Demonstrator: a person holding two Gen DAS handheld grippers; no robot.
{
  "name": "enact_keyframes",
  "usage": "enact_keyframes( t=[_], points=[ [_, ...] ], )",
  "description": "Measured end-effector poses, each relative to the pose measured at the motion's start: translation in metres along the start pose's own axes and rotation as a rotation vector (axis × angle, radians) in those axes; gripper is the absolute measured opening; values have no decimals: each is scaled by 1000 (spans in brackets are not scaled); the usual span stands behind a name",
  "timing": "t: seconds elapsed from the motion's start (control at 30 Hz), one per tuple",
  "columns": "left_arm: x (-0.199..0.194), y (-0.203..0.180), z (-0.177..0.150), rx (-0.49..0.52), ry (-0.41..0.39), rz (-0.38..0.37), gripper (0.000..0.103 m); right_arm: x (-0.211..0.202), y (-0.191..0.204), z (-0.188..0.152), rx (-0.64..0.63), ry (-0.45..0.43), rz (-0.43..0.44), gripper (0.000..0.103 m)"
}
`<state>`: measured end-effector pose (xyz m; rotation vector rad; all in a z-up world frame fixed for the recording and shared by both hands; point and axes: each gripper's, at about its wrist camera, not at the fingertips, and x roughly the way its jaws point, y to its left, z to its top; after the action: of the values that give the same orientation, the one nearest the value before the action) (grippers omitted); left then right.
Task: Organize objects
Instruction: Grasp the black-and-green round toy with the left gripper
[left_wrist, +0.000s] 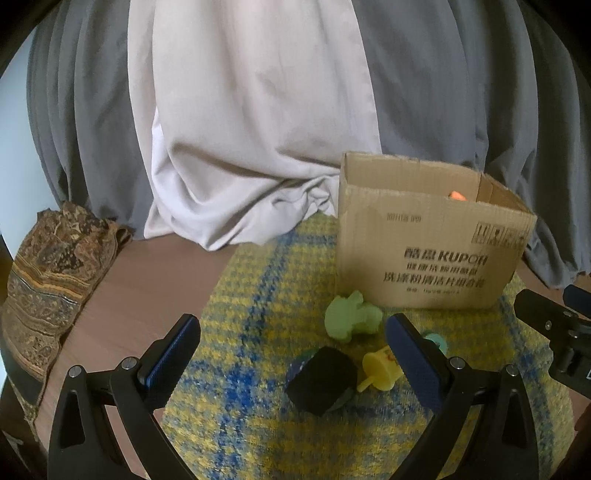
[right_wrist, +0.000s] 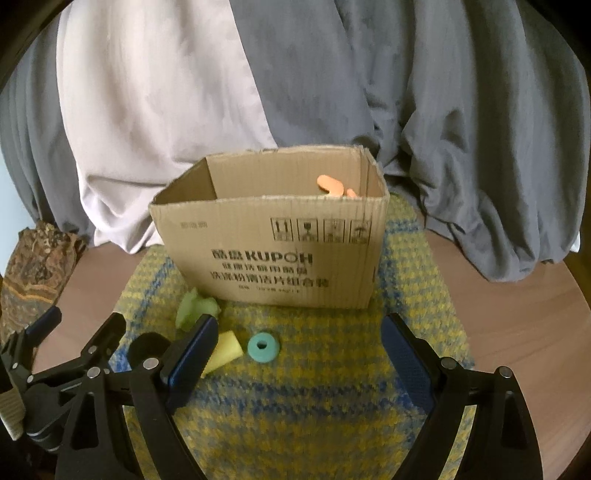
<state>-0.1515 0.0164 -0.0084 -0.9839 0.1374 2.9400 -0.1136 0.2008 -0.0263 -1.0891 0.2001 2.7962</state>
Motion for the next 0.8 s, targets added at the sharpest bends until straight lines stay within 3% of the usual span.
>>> enact_keyframes(
  t=[0.8],
  points=[
    [46, -7, -39, -6, 134, -35, 101, 27, -10, -19, 11, 82, -30, 90]
  ],
)
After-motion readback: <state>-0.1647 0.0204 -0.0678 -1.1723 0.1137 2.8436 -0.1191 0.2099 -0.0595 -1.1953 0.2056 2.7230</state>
